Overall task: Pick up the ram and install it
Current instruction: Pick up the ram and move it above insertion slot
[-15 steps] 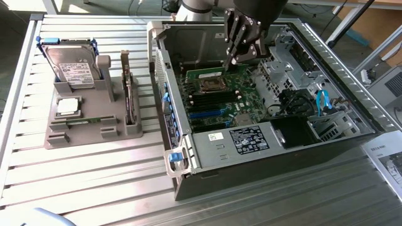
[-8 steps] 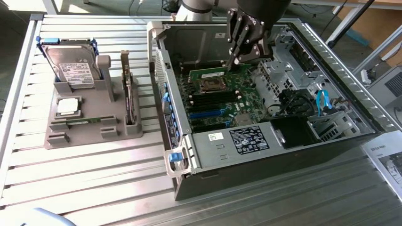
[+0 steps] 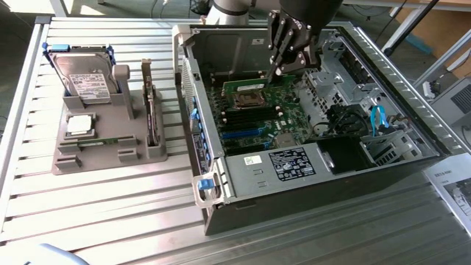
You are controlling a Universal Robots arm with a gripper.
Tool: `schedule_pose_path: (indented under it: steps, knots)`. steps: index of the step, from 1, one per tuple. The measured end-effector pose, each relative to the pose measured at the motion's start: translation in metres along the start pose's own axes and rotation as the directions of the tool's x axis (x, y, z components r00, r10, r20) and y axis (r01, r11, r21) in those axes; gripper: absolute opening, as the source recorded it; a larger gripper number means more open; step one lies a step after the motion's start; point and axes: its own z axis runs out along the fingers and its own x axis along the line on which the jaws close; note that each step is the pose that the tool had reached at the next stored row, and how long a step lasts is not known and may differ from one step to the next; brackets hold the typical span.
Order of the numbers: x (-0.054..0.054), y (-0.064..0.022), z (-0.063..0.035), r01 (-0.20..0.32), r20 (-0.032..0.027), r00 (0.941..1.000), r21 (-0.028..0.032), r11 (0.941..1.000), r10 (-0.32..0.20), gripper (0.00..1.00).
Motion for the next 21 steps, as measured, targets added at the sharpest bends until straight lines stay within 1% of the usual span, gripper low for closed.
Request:
schedule_pose_path:
  steps: [3, 4, 9, 12, 16, 21]
  knots:
    - [0.0, -0.0035, -0.0001, -0.002, 0.0003, 1.0, -0.007, 1.0, 0.002, 0.13]
    - [0.0, -0.0041, -0.0002, -0.003, 0.0004, 1.0, -0.0085, 1.0, 0.003, 0.13]
    - [0.0, -0.0042, -0.0002, -0.003, 0.0003, 1.0, -0.0088, 1.0, 0.003, 0.13]
    - [-0.003, -0.0044, -0.0001, -0.003, 0.0002, 1.0, -0.0088, 1.0, 0.003, 0.13]
    - [-0.011, -0.0047, 0.0001, -0.003, 0.0, 1.0, -0.0088, 1.0, 0.003, 0.13]
    - [-0.023, -0.0053, 0.0003, -0.003, -0.0004, 1.0, -0.0088, 1.0, 0.003, 0.13]
